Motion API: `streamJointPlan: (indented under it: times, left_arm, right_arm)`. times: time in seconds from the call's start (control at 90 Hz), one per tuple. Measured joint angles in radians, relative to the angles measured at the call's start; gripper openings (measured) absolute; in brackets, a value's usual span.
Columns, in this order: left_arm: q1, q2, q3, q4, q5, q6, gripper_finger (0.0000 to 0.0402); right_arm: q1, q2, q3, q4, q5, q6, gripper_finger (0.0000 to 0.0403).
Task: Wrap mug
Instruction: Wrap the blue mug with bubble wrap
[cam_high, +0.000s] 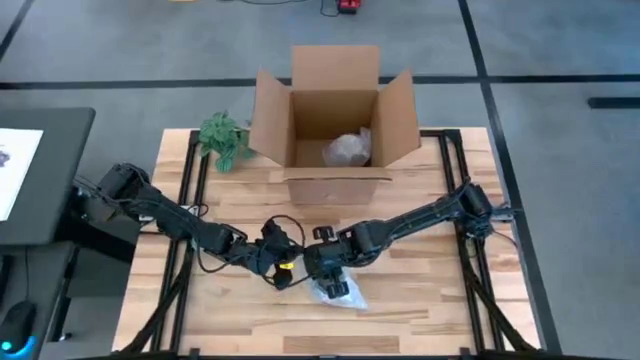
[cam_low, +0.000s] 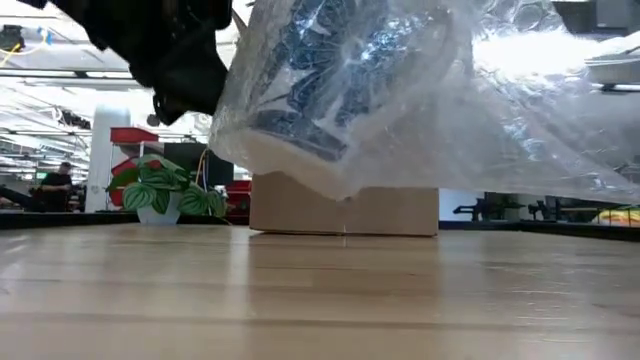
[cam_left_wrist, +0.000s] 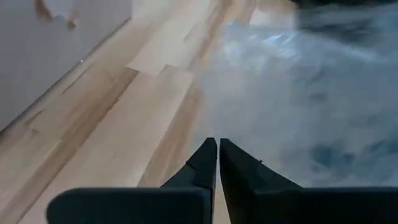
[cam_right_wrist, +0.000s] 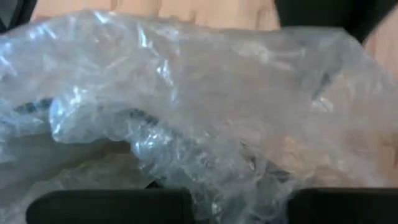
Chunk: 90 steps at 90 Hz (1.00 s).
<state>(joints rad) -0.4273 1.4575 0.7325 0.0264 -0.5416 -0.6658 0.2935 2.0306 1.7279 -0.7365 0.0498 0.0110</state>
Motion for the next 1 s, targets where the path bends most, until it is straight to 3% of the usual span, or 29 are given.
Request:
streamJointPlan:
  times: [0.311, 0.511, 0.644, 0.811, 0.933, 1.0]
  left_arm:
    - [0.024, -0.004, -0.019, -0.056, 0.038, 0.0, 0.0]
    - [-0.049, -0.159, 0.022, -0.431, 0.088, -0.149, 0.0]
    - [-0.154, -0.273, 0.034, -0.594, 0.085, -0.38, 0.0]
    - [-0.279, -0.284, -0.007, -0.409, -0.12, -0.533, 0.0]
    - [-0.265, -0.185, -0.041, -0.269, -0.31, -0.553, 0.0]
    - [-0.232, -0.127, -0.055, -0.21, -0.357, -0.581, 0.0]
  right_arm:
    - [-0.017, 0.071, -0.004, 0.025, -0.102, -0.031, 0.0036]
    - [-0.044, 0.07, -0.001, -0.078, -0.078, -0.008, 0.0036]
    - [-0.073, 0.07, -0.003, -0.101, -0.074, 0.015, 0.0036]
    - [-0.097, 0.066, -0.003, -0.038, -0.075, 0.059, 0.0036]
    - [-0.101, 0.064, -0.002, 0.001, -0.076, 0.082, 0.0036]
    - [-0.101, 0.064, -0.002, 0.008, -0.078, 0.104, 0.0036]
